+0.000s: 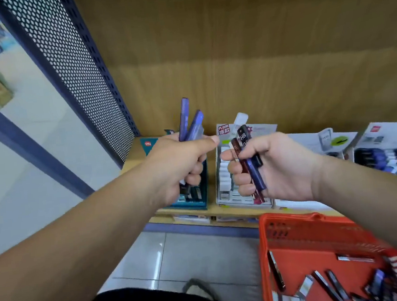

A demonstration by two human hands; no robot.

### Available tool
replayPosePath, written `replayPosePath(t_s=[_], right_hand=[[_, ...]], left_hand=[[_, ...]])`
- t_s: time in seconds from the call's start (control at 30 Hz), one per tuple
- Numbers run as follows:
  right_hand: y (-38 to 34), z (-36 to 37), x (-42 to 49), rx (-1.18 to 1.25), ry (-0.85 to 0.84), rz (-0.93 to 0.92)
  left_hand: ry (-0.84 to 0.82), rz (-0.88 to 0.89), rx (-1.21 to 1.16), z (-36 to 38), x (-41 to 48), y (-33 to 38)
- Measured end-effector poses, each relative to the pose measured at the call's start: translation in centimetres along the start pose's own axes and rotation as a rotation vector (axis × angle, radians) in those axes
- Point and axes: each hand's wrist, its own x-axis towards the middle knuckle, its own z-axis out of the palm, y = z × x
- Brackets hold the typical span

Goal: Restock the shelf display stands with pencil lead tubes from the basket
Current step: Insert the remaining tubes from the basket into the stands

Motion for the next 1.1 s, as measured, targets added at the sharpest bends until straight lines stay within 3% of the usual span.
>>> replayPosePath(t_s=[0.13,0.33,0.53,0.67,1.0,1.1], right_hand=[[0.8,-1.0,0.4,0.027,-0.159,0.009],[0.9,-2.7,1.0,-0.084,-0.201,0.001],[1.3,-1.0,2.4,-0.075,-0.193,0.087],[1.7,-0.9,2.6,-0.164,-0.082,0.073],[2.2,-0.8,2.8,-0.33,0.319,-0.232],[2.1,-0.1,3.1,-0.439,0.333,-0.271]], left_hand=[[-0.018,-0.027,0.026,2.1,1.3,0.2],[-0.154,-0.01,0.107,0.9,1.7,-1.7],[-0.006,0.006,0.026,-3.1,2.7,-2.2],[0.047,0.0,0.016,-5.4,2.7,-2.6],[-0.099,-0.063,0.272,-6.8,1.6,-3.6],[-0.109,-0.096,0.296,-7.4,1.6,-3.8]])
